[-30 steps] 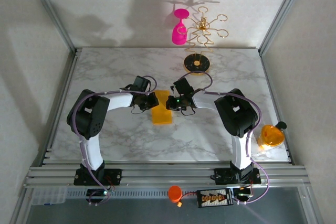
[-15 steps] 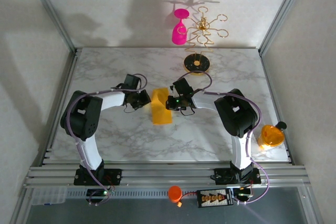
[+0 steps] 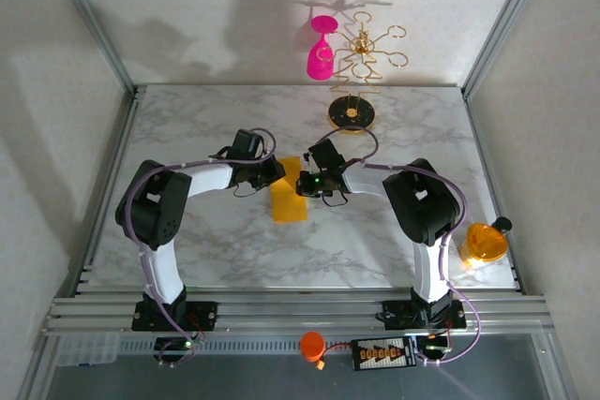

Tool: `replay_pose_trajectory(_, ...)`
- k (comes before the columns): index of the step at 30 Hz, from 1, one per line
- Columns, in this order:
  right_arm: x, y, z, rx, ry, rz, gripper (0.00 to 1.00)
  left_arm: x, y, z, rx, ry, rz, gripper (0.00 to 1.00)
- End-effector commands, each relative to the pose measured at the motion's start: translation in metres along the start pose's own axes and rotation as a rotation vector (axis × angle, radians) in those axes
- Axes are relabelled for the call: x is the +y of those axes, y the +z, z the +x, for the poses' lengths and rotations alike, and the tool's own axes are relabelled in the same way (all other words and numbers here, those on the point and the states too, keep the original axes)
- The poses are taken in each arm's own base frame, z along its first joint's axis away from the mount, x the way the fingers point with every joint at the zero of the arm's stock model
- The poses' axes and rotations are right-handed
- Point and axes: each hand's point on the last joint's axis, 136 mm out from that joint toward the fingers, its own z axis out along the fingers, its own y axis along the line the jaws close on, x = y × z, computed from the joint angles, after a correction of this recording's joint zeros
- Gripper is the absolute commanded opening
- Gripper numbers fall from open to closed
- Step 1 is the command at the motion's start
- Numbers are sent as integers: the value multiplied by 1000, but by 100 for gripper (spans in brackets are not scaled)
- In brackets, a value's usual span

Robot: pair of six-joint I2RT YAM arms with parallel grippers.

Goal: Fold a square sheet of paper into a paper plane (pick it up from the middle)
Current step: First fold the square sheet of paper in half at the center of the table.

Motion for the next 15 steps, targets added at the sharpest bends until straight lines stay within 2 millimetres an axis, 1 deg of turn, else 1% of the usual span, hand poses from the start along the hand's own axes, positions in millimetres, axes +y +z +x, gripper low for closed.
replay_pose_trajectory(1, -157, 4, 135, 388, 89, 579, 2, 8, 6, -8, -28, -50, 3, 13)
replay_pose_trajectory(2, -157, 4, 136, 391, 90, 581, 2, 14, 7, -9, -35, -63, -13, 13)
replay_pose_trajectory(5, -159, 2, 138, 395, 84, 590, 2, 42, 8, -10, -52, -104, -95, 13)
replay_pose_trajectory(7, -161, 1, 139, 396, 82, 600, 2, 61, 4, -11, -70, -129, -144, 13)
replay_pose_trajectory(10, -162, -1, 141, 397, 85, 604, 2, 85, -5, -13, -88, -159, -192, 13)
replay_pose_trajectory(12, -163, -1, 141, 398, 85, 608, 2, 93, -12, -17, -101, -166, -205, 13)
replay_pose_trajectory(14, -164, -1, 142, 398, 81, 611, 2, 93, -20, -23, -116, -158, -203, 12)
replay_pose_trajectory(15, -164, -1, 142, 397, 81, 610, 2, 88, -24, -28, -124, -148, -191, 13)
